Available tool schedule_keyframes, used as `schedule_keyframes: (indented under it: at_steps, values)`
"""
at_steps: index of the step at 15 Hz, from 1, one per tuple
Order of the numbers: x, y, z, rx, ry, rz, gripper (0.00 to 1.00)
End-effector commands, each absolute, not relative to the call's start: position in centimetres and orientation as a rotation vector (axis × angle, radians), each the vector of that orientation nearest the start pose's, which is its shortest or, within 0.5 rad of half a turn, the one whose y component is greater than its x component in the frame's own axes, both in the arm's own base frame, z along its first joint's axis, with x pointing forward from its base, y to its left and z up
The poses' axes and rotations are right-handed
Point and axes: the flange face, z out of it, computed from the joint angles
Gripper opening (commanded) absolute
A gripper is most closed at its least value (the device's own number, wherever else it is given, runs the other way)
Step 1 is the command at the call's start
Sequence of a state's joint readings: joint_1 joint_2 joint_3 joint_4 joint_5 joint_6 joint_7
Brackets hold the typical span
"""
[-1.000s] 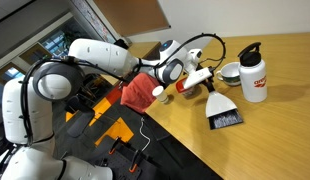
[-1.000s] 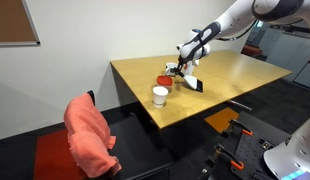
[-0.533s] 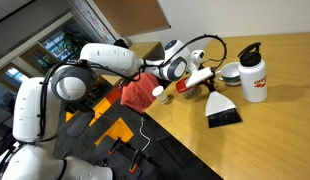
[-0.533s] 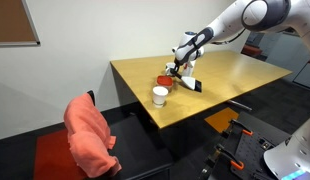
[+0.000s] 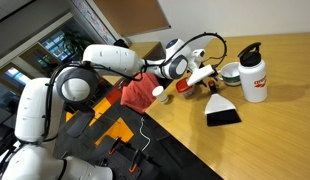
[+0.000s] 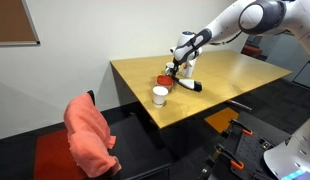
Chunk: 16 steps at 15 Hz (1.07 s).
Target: Move the candies from the white cup to the bowl and close it
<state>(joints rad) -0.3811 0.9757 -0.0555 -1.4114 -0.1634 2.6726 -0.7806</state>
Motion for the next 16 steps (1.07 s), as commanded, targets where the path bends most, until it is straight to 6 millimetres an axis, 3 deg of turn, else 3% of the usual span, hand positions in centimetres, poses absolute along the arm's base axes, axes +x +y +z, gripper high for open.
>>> schedule_keyframes:
  at_steps: [1, 7, 10, 16]
  values:
    - [67.0, -29.2, 17.6, -3.301, -0.956, -0.315, 1.00]
    - [61.8, -27.6, 22.3, -3.227, -1.158, -0.227, 1.00]
    - [58.4, -27.2, 24.1, -3.240, -1.141, -0.206, 1.00]
    - [50.9, -25.5, 25.8, -3.204, -1.178, -0.158, 1.00]
